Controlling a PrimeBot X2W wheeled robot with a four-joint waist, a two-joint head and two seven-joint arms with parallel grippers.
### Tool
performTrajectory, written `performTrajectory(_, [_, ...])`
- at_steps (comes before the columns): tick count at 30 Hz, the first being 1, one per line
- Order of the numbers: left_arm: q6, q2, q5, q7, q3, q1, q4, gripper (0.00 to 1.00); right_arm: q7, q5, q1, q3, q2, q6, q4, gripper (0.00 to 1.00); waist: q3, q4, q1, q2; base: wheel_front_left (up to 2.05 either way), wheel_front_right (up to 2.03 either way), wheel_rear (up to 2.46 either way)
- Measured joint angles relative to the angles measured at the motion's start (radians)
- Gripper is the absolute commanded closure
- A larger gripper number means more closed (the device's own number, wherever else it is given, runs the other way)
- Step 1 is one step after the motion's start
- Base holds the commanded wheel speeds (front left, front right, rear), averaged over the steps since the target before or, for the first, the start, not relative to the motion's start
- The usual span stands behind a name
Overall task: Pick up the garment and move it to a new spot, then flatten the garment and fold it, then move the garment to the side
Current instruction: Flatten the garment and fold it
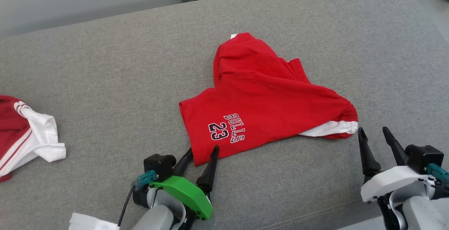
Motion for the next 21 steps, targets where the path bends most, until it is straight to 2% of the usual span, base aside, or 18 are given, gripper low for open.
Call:
performTrajectory(2, [0.0,0.0,0.0,0.0,-0.001,-0.002,-0.003,0.01,0.0,0.002,-0.001,0.008,0.0,0.0,0.003,0.0,0.001,0.0,0.0,0.0,0.0,0.0,0.0])
performTrajectory(4, [0.0,0.0,-0.002,0.0,0.001,-0.009,-0.005,0.14,0.0,0.001,-0.001,0.012,0.001,0.0,0.003,0.0,0.003,-0.002,0.0,0.0,0.0,0.0,0.0])
performTrajectory(5, [0.0,0.0,-0.002,0.0,0.003,-0.013,-0.009,0.36,0.0,0.001,-0.002,0.015,0.001,0.0,0.003,0.0,0.003,-0.002,0.0,0.0,0.0,0.0,0.0])
performTrajectory(6, [0.0,0.001,-0.002,0.0,0.004,-0.017,-0.017,0.65,0.0,0.002,-0.002,0.017,0.001,0.0,0.004,0.0,0.004,-0.003,0.0,0.0,0.0,0.0,0.0])
performTrajectory(7, [0.0,0.0,0.003,0.0,0.006,-0.021,-0.028,1.0,0.0,0.002,-0.002,0.019,0.001,0.0,0.005,0.0,0.006,-0.004,0.0001,0.0,0.0,0.0,0.0])
performTrajectory(11, [0.0,0.002,0.022,0.0,0.018,-0.032,-0.06,1.0,0.0,0.004,-0.003,0.025,0.0,0.0,0.011,0.0,0.009,-0.005,0.0,0.0,0.0,0.0,0.0])
performTrajectory(17, [0.0,0.014,0.068,0.0,0.136,-0.033,-0.162,1.0,0.0,0.013,-0.004,0.018,0.002,0.0,0.015,0.0,0.014,0.014,0.0,0.0,0.0,0.0,0.0])
performTrajectory(21, [0.0,0.035,0.086,0.0,0.164,-0.037,-0.14,1.0,0.0,0.015,-0.007,0.03,0.012,0.0,0.021,0.0,0.021,0.027,0.0001,0.0,0.0,0.0,0.0])
